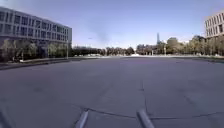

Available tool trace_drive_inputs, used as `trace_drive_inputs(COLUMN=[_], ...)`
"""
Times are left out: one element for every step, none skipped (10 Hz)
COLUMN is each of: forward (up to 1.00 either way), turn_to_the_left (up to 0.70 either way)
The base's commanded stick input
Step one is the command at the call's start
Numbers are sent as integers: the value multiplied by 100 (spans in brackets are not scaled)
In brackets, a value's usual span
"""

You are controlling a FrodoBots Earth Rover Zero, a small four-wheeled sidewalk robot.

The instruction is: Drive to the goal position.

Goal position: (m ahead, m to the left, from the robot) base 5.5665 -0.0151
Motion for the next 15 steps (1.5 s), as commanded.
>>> trace_drive_inputs(forward=[100, 100, 100, 100, 100, 100, 100, 100, 100, 100, 100, 100, 100, 100, 100], turn_to_the_left=[0, 0, 0, 0, 0, 0, 0, 0, 0, 0, 0, 0, 0, 0, 0])
